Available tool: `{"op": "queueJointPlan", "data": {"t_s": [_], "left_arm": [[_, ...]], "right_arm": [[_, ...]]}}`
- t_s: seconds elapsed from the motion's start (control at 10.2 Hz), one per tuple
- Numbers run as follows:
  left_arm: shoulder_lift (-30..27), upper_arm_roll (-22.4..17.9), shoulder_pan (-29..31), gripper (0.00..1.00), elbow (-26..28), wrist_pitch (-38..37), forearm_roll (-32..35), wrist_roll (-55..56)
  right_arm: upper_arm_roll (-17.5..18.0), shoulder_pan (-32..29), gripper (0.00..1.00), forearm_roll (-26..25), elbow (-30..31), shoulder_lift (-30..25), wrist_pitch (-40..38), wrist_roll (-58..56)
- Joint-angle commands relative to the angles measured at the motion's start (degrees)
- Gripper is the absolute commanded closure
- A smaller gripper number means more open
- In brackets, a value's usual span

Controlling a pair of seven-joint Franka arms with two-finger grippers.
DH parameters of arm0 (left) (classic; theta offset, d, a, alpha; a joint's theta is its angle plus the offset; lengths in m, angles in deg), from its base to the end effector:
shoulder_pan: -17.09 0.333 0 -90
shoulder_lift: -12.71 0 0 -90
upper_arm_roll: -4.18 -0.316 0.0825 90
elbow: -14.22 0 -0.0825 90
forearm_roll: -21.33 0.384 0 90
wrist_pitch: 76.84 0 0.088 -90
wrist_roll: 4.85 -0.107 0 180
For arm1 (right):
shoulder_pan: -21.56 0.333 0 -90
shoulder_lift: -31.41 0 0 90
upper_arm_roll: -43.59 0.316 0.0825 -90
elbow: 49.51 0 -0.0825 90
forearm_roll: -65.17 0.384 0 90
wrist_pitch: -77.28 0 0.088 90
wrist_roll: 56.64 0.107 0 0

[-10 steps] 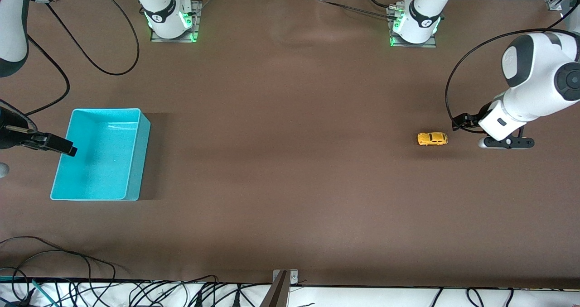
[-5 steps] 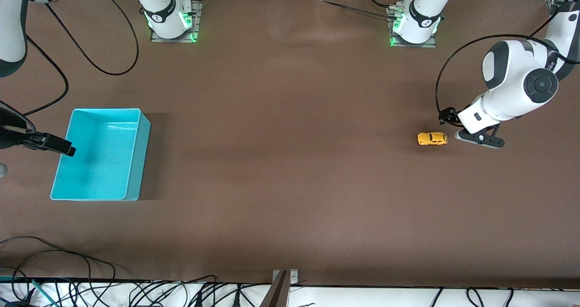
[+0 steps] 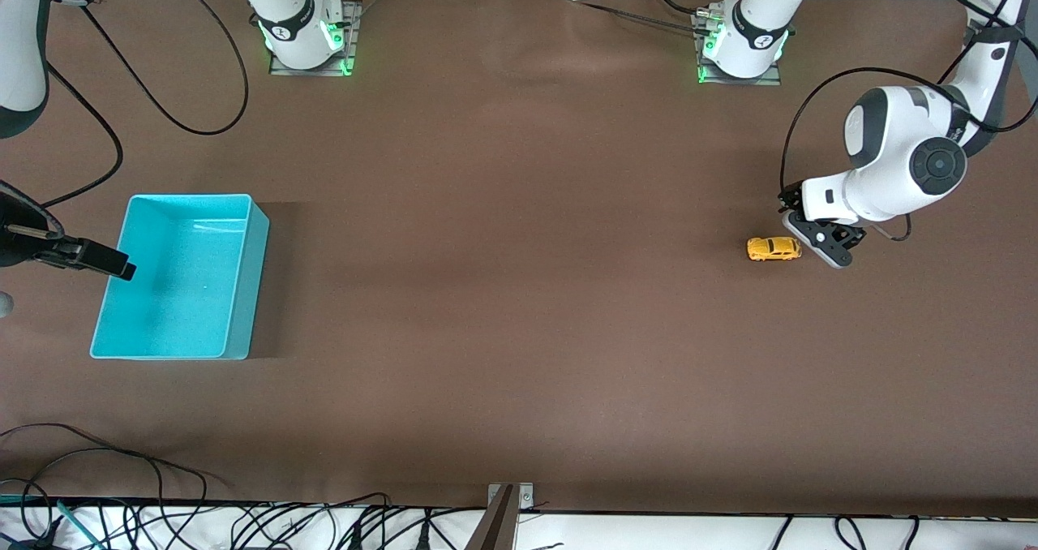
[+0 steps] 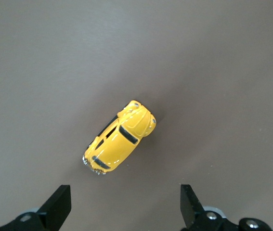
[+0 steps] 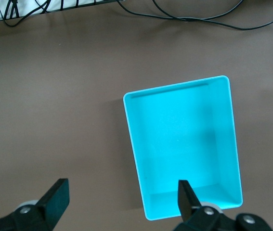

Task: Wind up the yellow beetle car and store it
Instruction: 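Move the left gripper down over the yellow beetle car, then close the left gripper on the yellow car's rear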

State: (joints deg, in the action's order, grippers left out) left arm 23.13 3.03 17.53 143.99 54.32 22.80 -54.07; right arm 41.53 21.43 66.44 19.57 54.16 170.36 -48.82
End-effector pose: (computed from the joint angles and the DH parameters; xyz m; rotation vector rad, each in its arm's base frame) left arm 0.5174 0.0150 0.2672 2.8104 -1.2715 -0.2343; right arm 0.6748 -0.0185 0.5578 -3.1204 0.2701 -0.0338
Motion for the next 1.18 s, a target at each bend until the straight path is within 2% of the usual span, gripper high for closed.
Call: {"op": "queueJointPlan", "data": {"t_s": [0.0,0.49,0.89,1.08], "left_arm": [[2.0,-0.3,-0.1,0.0,1.6,5.9,0.8,-13.4],[7.2,-0.5,-0.3,0.0,1.5,14.4,1.1,-31.9],[9.8,-0.6,-1.1,0.0,1.6,17.2,1.1,-36.4],[9.8,-0.6,-1.1,0.06,1.6,17.2,1.2,-37.8]], "right_arm": [[0.1,-0.2,0.0,0.0,0.5,-1.0,0.1,-0.4],[0.1,-0.1,0.0,0.0,0.5,-1.0,0.1,-0.4],[0.1,-0.2,0.0,0.0,0.5,-1.0,0.2,-0.3],[0.1,-0.1,0.0,0.0,0.6,-1.0,0.1,-0.3]]}}
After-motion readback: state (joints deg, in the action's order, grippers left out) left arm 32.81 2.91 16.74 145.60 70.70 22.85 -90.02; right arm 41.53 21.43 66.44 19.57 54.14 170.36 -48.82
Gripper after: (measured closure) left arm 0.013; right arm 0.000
